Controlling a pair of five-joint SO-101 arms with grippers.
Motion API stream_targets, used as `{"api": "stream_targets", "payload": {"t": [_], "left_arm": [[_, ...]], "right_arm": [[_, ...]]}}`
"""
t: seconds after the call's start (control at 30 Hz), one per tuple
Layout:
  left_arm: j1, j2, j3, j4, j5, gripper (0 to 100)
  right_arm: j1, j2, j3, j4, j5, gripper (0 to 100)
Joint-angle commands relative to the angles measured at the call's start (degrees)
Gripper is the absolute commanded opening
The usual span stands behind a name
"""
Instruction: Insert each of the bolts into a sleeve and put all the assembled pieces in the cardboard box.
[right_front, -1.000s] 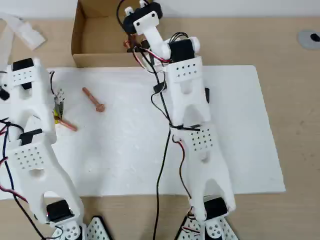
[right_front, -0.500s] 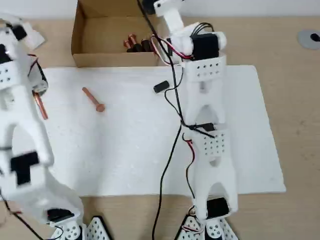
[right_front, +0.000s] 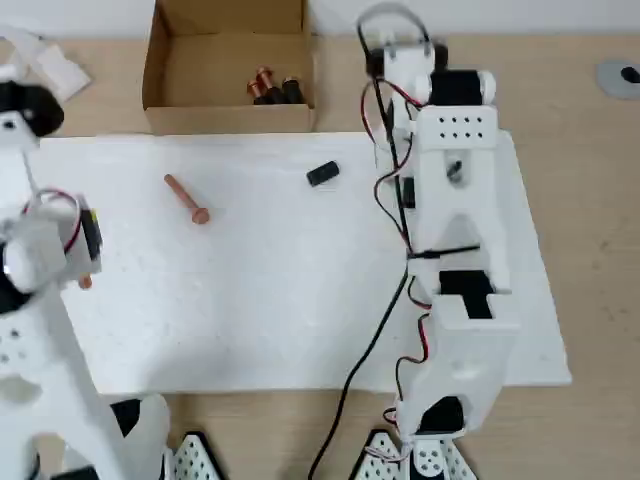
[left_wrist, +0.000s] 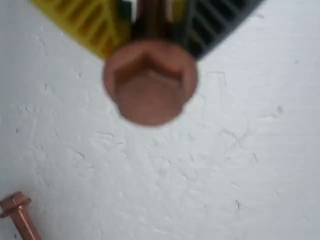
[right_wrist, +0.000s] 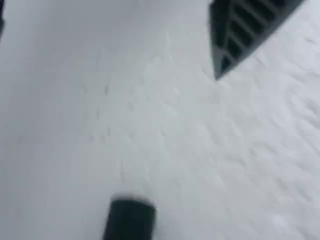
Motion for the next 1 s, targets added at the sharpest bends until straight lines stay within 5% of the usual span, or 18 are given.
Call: {"api": "stream_targets", "payload": {"t": [0.0,0.23,0.47,0.97], "left_arm": [[0.88,-5.76,1.93,0.09,-0.18,0],[0.7,-13.67,2.02,0.09,-0.18,0],[0.53,-14.9,2.46,0.09,-0.09,0],[0.79,-15.08,2.37,0.09,-0.09,0]], "right_arm": [[2.77,-4.26,4.18,-2.99,-0.53,32.9],[4.79,-3.3,6.2,-8.35,10.02,32.9],[4.7,2.77,5.14,-12.31,2.99,32.9],[4.18,17.19,-4.26,-13.19,3.34,32.8]]}}
